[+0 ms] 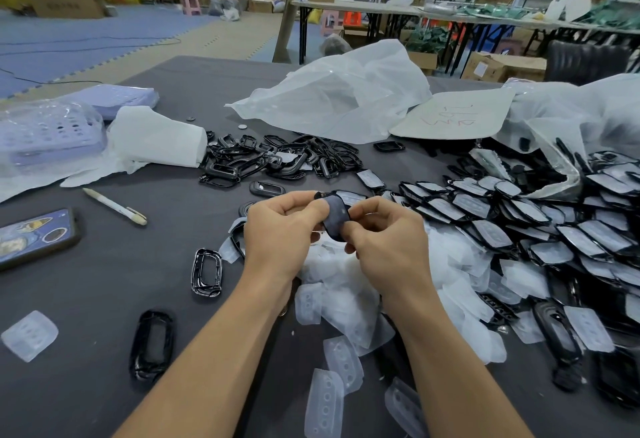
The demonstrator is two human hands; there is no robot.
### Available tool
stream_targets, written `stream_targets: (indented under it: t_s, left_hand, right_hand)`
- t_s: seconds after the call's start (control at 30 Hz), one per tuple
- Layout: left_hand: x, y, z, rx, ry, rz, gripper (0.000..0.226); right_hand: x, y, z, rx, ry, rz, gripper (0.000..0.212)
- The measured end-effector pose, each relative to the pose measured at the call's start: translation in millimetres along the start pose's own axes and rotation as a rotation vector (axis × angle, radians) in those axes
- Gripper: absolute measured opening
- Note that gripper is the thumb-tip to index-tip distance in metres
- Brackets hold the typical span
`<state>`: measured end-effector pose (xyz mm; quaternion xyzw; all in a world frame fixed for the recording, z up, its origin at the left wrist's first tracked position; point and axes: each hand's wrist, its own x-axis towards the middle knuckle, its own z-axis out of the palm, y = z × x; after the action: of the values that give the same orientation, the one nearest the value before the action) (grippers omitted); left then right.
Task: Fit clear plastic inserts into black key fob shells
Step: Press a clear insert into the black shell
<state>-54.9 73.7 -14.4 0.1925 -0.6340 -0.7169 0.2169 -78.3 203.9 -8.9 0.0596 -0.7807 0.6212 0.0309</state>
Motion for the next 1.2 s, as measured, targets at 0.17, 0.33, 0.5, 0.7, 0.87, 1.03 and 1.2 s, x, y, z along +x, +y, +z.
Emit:
stream_targets:
  t_s: [0.17,0.33,0.5,0.7,0.87,1.03,1.2]
  left_hand:
    - [0.5,2.0,0.4,-0.004,0.041,-0.025,0.015]
    - [-0.8,1.5,2.5,-0.040,0.059,-0.039,0.008]
    - [-2.4,1.6,0.7,0.055,-0.049,0.002,0.015]
    - [0.2,4.3,-5.6,0.264,-0.116,0.046,0.022]
    - [-2.8,3.3,-2.3,0.044,-0.097,-0.084,0.005]
    - [-3.3,4.3,-2.5,0.056,-0.150,-0.069,0.013]
    - [-2.7,4.5,-2.0,0.051,-0.085,-0.036,0.011]
  right_hand:
    - [0.2,-1.4,-1.2,0.060,-0.030,0.008,0.025]
    - [-0.5,-2.8,-1.9,0.117,-0.044,0.013,0.016]
    - [2.9,0.2,-3.8,0.128,0.002,0.009,0.021]
    - [4.9,2.2,-5.5,0.190,0.077,-0.002,0.029]
    - [3.6,-0.9,-5.0,0.282,0.050,0.004,0.022]
    - [5.0,0.0,-6.3,0.282,0.071,0.002,0.022]
    - [3.8,1.5,-6.9,0.170,0.192,-0.022,0.021]
